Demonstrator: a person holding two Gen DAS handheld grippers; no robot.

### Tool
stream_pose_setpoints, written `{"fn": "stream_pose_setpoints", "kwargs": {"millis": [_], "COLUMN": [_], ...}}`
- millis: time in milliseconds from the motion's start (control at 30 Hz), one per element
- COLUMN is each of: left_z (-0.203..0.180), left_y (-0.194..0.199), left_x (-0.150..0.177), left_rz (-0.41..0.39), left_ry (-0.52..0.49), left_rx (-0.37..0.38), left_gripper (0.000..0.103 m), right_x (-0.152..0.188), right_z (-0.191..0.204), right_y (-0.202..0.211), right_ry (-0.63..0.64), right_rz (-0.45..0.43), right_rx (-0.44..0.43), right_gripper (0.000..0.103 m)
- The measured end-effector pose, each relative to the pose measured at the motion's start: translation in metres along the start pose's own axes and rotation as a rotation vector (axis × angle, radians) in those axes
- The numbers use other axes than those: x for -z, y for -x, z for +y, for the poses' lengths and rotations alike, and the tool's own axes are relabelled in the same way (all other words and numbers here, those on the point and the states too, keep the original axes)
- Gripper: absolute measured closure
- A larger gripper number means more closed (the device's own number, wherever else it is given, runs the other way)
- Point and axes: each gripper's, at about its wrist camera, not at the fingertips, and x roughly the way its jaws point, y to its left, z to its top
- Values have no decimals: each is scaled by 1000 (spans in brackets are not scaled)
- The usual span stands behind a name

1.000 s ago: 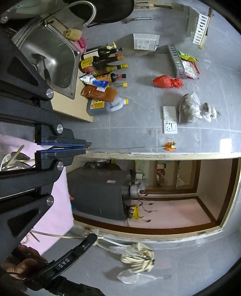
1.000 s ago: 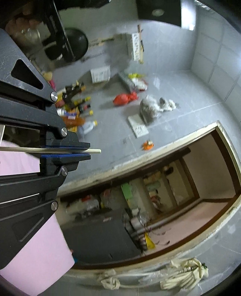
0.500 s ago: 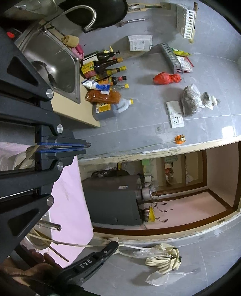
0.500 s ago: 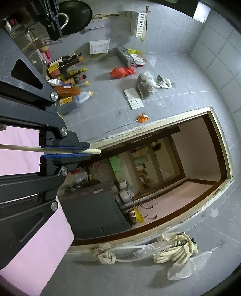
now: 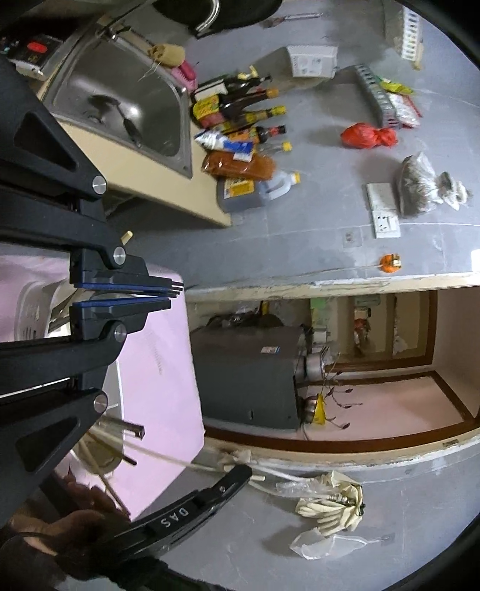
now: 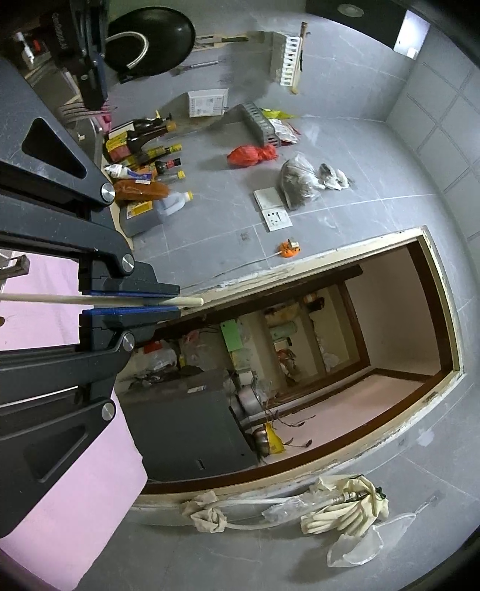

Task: Organize utensils
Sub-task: 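Open both tools to drop the fork and chopstick into the caddy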

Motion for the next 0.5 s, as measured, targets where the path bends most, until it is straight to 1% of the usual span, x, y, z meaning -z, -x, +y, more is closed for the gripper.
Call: {"fn": "stream_pose_setpoints", "kwargs": {"millis": [133, 167, 233, 267, 300, 333, 400, 433, 500], "left_z": [6, 7, 9, 10, 12, 13, 16, 18, 23], "left_y": [1, 1, 1, 1, 1, 1, 2, 4, 8], "left_x": [1, 1, 2, 2, 2, 3, 2, 2, 1], "left_rz": [24, 31, 37, 42, 49, 52, 50, 45, 28], "left_ry": [36, 45, 58, 66, 81, 90, 121, 136, 174], "left_rx": [48, 62, 88, 101, 119, 124, 140, 147, 166], "left_gripper": [98, 98, 97, 97, 97, 95, 85, 78, 71], "right_x": [4, 6, 7, 7, 6, 5, 1, -1, -6], "right_z": [-2, -3, -5, -6, -7, -7, -7, -7, -7], "right_y": [3, 4, 9, 11, 15, 18, 25, 28, 34], "right_ry": [10, 15, 15, 11, 8, 9, 21, 27, 36], "right_rz": [65, 89, 117, 124, 126, 127, 137, 140, 149], "right_rx": [-12, -13, -15, -17, -21, -22, -26, -25, -26], "right_gripper": [98, 97, 87, 73, 66, 66, 66, 66, 66]}}
